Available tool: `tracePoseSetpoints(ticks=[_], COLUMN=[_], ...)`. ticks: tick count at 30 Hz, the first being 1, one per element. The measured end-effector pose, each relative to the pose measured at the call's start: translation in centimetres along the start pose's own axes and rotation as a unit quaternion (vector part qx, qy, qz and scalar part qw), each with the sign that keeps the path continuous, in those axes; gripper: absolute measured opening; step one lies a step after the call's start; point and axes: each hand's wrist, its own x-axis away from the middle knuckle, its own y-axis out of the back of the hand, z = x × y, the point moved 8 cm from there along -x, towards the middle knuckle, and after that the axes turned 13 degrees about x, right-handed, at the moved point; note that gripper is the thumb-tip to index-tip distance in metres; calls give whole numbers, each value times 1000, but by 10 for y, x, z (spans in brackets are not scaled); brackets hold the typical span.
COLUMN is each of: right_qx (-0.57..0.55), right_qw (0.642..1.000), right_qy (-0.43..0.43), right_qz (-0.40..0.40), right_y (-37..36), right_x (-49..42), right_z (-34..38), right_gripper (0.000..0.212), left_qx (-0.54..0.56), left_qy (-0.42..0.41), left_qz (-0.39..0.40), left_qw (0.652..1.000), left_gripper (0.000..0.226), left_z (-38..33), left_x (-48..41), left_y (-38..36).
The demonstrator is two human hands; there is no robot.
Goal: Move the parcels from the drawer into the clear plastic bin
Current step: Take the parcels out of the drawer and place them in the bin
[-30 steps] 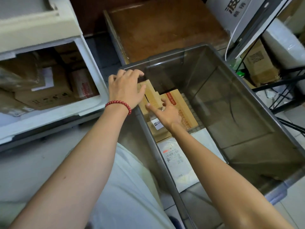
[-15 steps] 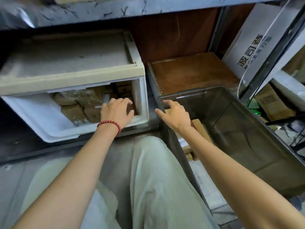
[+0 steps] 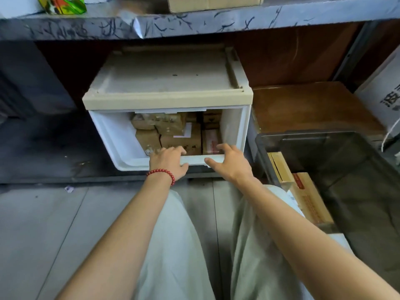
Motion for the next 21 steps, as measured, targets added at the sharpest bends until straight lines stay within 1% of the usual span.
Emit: tracePoseSetpoints(ticks=[2, 4, 8, 12, 15, 18, 21], right_qx=[44, 57, 52, 56, 51, 76, 87], right_qw=[999, 998, 998, 997, 996, 992, 990], right_qy=[16, 21, 7, -7, -29, -53, -78], right_qz=[-8, -6, 15, 46, 71, 85, 82], right_y=[-3, -6, -25, -51, -75, -94, -102], right_x=[-11, -24, -54, -84, -102, -119, -136], right_z=[4, 5, -3, -8, -11, -14, -18], right_gripper=[63, 62, 64, 69, 74, 78, 78], left_qx=[37, 56, 64, 85, 81, 72, 70], left_qy=[-2, -10, -1, 20, 11, -2, 0], left_qz=[-25, -49, -39, -67, -75, -69, -62], left_qw=[999, 997, 997, 994, 994, 995, 996], left_gripper=[33, 31, 30, 31, 32, 34, 33], left_z=[-2, -7, 1, 11, 7, 2, 4], left_x=[-8, -17, -33, -47, -49, -56, -69], left_y=[2, 4, -7, -7, -16, -24, -26])
